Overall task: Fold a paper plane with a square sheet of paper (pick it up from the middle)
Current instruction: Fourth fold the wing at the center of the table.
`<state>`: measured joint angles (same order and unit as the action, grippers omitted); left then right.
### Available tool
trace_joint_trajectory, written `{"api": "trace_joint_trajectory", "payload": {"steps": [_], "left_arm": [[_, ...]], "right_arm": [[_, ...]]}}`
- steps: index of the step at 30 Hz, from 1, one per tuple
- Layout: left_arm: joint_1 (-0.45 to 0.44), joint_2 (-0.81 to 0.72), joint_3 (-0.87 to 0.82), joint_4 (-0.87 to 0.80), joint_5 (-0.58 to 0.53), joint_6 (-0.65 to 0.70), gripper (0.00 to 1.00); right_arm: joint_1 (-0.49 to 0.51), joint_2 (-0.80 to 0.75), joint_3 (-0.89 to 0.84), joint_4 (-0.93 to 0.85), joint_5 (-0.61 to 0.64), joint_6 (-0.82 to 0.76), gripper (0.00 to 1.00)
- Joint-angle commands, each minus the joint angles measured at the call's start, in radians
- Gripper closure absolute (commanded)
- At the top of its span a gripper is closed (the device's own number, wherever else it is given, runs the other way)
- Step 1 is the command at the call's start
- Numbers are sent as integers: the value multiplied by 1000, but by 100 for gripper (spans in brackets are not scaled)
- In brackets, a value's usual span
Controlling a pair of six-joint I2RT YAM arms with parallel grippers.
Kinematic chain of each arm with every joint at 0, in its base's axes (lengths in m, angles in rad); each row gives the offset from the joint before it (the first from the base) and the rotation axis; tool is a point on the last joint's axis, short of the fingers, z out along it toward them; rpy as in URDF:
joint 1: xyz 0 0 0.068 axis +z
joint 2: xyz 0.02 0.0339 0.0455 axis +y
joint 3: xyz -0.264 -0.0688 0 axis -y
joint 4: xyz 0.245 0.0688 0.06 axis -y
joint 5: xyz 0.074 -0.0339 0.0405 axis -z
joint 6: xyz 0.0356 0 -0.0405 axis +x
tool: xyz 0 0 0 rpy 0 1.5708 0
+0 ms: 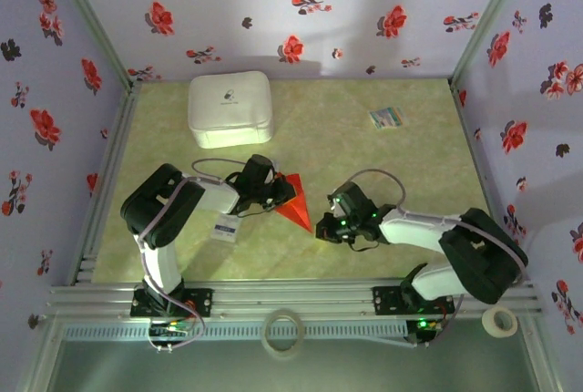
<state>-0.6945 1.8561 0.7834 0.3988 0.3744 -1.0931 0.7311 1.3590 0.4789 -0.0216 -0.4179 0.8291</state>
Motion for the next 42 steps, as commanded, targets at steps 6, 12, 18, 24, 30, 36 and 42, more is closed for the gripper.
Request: {"api": "trace_joint_trajectory", "payload": {"steps": [6, 12, 18, 24, 30, 36, 42], "left_arm": [[18, 27, -37, -76, -55, 2, 96], [18, 31, -37, -68, -54, 0, 96], [17, 32, -40, -59, -51, -3, 96], [17, 30, -37, -58, -48, 1, 96], [18, 7, -15, -71, -37, 19, 95], [17, -57, 30, -140, -26, 62, 91], [-7, -122, 28, -207, -23, 79, 92]], "right_arm": [[-22, 138, 230, -17, 7, 23, 98], [-25, 278, 321, -5, 1, 25, 98], [-47, 346, 342, 16, -19, 42, 97], [-55, 368, 311, 4, -8, 41, 97], [-56, 376, 243, 0, 8, 41, 99], [-56, 380, 199, -6, 28, 36, 100], [-56, 369, 199, -4, 40, 34, 100]]}}
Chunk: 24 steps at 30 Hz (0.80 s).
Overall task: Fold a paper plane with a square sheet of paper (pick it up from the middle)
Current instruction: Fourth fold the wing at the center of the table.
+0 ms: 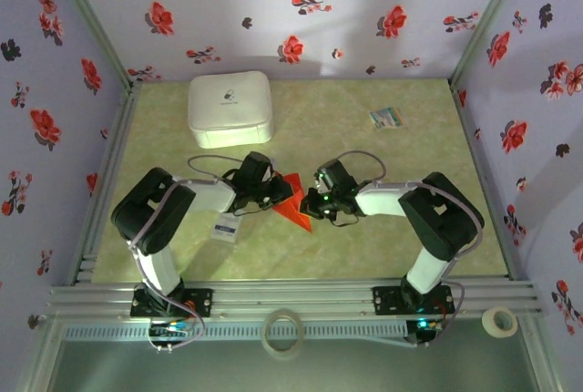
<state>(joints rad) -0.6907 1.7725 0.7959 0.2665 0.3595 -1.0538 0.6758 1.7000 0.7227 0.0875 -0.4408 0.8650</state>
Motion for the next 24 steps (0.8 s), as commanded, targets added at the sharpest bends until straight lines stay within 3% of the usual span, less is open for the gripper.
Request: {"api": "trace_joint_trajectory", "payload": {"steps": [1, 13, 24], "left_arm": [[-18, -39, 16, -83, -4, 44, 94], [-65, 41, 51, -102, 35, 27, 98], [-32, 87, 128, -303, -79, 65, 98]], "right_arm": [[-1, 26, -47, -114, 65, -1, 100], [-1, 29, -48, -119, 72, -1, 100], [-1, 26, -63, -132, 80, -13, 100]]}}
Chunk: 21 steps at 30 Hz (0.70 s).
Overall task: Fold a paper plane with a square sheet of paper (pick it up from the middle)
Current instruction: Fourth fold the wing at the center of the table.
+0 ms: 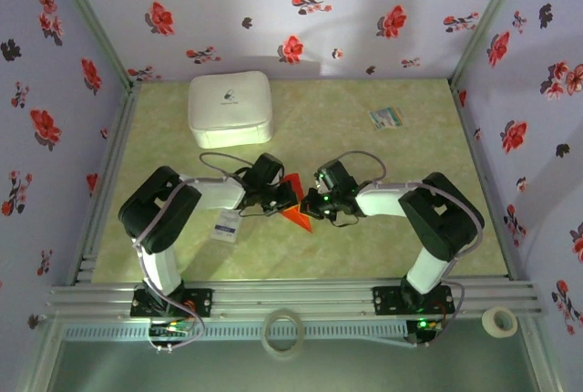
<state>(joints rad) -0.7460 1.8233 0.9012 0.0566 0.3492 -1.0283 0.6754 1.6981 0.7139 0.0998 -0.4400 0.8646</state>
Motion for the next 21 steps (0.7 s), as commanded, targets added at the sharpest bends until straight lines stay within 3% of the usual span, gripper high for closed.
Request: {"api": "trace_joint_trajectory", "payload": {"steps": [1, 21], "left_arm": [[30, 38, 32, -102, -72, 45, 98], [164, 59, 91, -100, -31, 108, 95]], "right_arm": [[0, 27, -56, -146, 81, -15, 100], [1, 34, -67, -138, 64, -26, 100]]}}
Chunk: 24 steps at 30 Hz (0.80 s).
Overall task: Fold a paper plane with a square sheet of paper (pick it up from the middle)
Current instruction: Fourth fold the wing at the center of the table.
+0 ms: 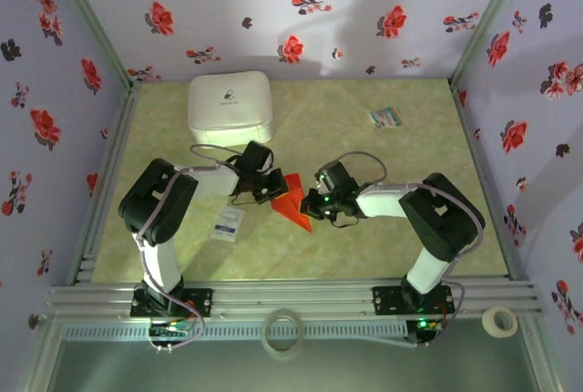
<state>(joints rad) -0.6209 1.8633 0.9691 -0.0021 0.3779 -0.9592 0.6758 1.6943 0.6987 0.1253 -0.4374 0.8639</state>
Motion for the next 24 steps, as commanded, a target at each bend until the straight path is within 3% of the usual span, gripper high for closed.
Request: {"api": "trace_joint_trajectory", "payload": {"steps": [1, 11, 17, 24], "left_arm": [[42, 15, 25, -45, -60, 38, 95], [24, -81, -11, 63, 36, 50, 92], [6, -5, 6, 95, 76, 43, 92], [25, 69, 31, 75, 40, 66, 92]], "right_arm": [[1, 40, -52, -164, 60, -26, 100], [1, 37, -46, -167, 63, -26, 100], [1, 34, -48, -168, 66, -23, 100], [1, 32, -50, -172, 66, -25, 100]]}}
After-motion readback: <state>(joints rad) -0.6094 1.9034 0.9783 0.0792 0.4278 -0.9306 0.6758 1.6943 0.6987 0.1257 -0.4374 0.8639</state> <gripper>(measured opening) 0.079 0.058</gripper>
